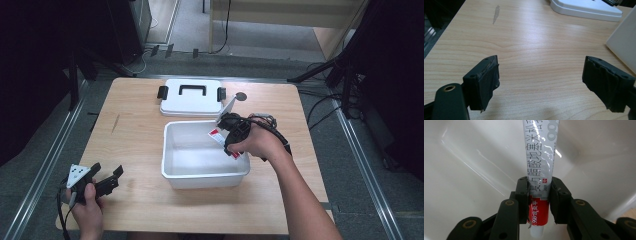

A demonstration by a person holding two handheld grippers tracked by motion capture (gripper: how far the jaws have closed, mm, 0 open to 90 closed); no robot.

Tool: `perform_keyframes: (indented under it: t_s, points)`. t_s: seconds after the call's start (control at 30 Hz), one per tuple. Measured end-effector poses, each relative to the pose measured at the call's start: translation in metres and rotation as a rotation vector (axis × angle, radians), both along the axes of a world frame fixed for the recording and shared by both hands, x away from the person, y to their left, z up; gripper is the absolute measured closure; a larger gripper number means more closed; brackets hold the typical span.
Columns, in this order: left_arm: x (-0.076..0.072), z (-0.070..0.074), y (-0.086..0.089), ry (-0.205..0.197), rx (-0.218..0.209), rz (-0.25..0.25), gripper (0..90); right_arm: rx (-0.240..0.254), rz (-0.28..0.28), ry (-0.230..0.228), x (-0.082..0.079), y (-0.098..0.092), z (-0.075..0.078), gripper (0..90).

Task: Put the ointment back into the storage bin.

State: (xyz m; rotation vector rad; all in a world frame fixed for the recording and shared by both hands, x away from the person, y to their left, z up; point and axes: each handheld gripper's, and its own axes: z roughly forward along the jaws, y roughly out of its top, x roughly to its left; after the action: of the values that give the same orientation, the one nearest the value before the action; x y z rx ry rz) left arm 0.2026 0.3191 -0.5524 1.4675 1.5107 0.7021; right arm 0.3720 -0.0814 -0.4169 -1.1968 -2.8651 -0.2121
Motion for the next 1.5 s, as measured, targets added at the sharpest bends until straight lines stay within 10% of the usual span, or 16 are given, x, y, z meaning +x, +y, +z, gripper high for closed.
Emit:
perform_keyframes:
  t_s: [0.27, 0.93, 1.5]
  points:
    - [0.000, 0.000, 0.000, -0.001, -0.001, 0.001, 14.9, -0.014, 0.127, -0.081, -0.006, 0.009, -0.014, 72.0]
    - [0.000, 0.000, 0.000, -0.001, 0.000, -0.004, 14.9, -0.146, 0.168, -0.069, -0.011, 0.029, -0.049, 71.6]
    - [0.000, 0.000, 0.000, -0.001, -0.003, -0.003, 14.9, -0.111, 0.173, -0.064, -0.011, 0.027, -0.047, 72.2]
